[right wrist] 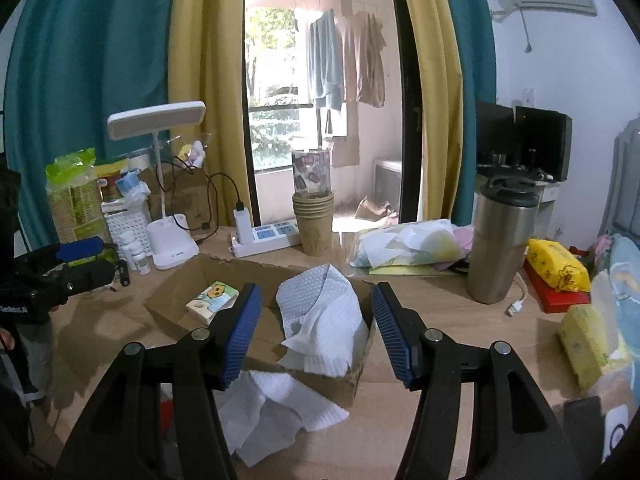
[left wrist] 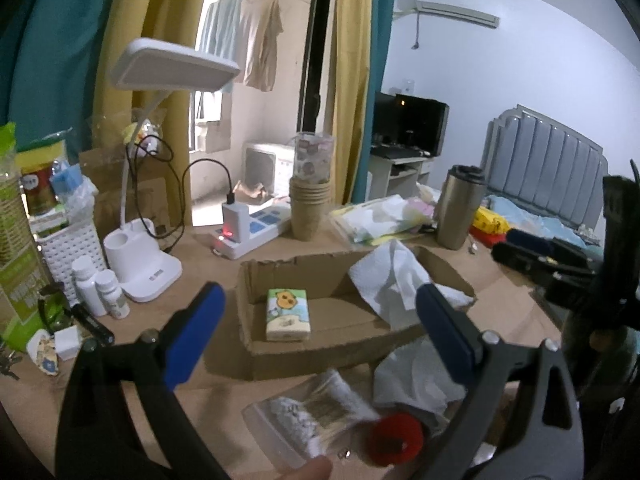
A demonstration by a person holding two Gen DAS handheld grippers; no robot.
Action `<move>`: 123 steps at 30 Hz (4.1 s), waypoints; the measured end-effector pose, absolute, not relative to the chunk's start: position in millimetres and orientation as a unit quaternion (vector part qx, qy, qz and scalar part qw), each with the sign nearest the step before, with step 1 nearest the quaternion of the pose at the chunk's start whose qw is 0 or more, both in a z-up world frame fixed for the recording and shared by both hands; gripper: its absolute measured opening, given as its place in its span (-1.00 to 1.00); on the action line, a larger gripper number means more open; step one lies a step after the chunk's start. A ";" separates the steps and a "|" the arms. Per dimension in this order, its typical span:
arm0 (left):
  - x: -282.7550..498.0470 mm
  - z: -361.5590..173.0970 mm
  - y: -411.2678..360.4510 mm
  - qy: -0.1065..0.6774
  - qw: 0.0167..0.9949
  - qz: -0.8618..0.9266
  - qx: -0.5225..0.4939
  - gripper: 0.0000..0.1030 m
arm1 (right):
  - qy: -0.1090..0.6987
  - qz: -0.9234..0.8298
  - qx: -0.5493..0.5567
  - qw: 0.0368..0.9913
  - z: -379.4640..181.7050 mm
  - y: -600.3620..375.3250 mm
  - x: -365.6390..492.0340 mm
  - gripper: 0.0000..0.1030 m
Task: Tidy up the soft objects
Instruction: 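Move the left tool to the gray sock while the right tool moves to the brown plush, then grasp the gray sock with the left tool while the right tool grasps the brown fuzzy plush, then carry the gray sock with the left tool while the right tool carries the plush over the box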
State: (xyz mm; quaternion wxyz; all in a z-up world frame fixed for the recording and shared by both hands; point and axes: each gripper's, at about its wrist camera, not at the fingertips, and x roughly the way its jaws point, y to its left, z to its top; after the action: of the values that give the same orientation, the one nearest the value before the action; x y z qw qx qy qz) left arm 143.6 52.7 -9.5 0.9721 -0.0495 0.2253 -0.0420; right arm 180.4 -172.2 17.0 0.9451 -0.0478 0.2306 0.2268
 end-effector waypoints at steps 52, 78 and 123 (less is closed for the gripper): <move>75.6 -87.5 -16.0 0.330 0.932 -0.137 -0.061 0.89 | 0.332 0.257 -0.051 0.906 -57.4 -177.4 92.9 0.20; 89.4 -104.9 -39.1 0.394 0.906 -0.154 -0.023 -0.26 | 0.362 0.269 -0.048 0.891 -78.3 -180.4 95.0 0.20; 62.4 -28.0 -0.3 0.287 0.947 -0.142 -0.024 -0.50 | 0.308 0.277 -0.077 0.907 -51.8 -179.2 90.0 -0.34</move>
State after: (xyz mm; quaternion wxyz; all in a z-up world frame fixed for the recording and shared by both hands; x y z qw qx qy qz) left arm 62.4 -0.3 -28.0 0.9471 -0.0237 0.2866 -0.1422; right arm 90.0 -179.2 -51.8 0.9071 -0.0766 0.3078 0.2767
